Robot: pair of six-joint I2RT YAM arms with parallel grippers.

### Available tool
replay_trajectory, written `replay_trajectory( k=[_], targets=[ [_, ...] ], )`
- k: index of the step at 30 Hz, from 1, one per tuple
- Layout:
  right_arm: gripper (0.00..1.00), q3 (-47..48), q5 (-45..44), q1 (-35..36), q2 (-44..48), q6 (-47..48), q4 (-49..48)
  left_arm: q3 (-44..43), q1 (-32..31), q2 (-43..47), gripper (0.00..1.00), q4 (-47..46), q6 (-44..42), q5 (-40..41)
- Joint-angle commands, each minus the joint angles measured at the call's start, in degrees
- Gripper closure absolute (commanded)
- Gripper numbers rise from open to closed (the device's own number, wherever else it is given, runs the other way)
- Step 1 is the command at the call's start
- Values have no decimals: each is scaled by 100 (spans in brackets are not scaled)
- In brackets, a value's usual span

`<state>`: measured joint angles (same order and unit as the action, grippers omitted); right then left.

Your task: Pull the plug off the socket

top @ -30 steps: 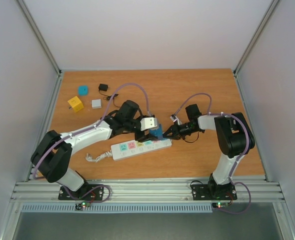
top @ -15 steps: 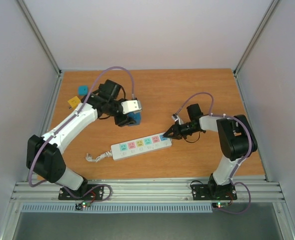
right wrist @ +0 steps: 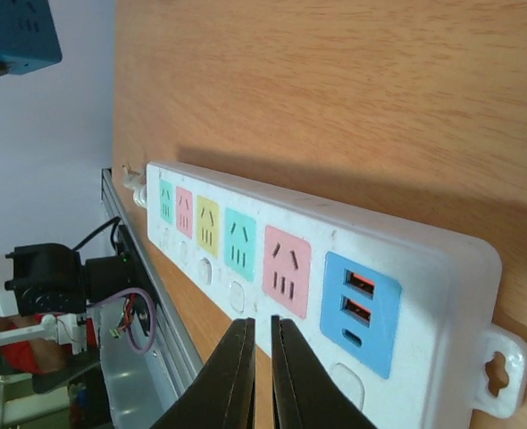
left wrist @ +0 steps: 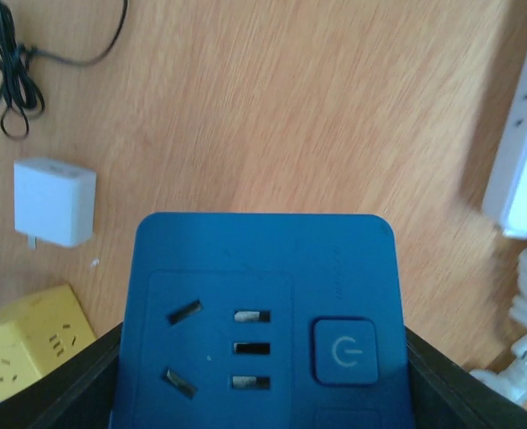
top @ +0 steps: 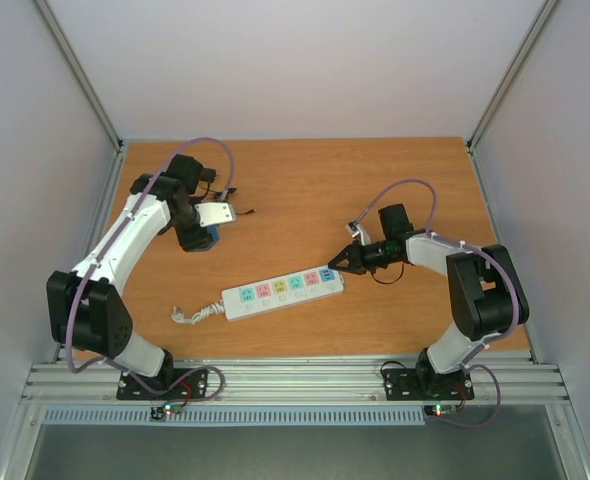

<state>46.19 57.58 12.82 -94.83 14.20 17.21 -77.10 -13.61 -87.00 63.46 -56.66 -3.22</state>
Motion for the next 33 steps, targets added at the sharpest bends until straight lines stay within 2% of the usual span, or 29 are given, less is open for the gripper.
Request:
replay_trajectory(
  k=[1, 15, 23, 33],
  targets=[
    [91, -137, -5, 10, 307, 31, -98, -282, 175, -234, 64, 294, -378, 746],
    [90, -232, -140, 10, 746, 113, -156, -782, 507, -1339, 63, 312, -1098, 2093],
    [89, -238, -262, 2, 860, 214, -78, -1328, 526, -2165, 63, 343, -1295, 2669],
    [89, -267, -278, -7, 1019, 356, 29, -1537, 543, -3014, 60, 363, -1331, 3230]
  ],
)
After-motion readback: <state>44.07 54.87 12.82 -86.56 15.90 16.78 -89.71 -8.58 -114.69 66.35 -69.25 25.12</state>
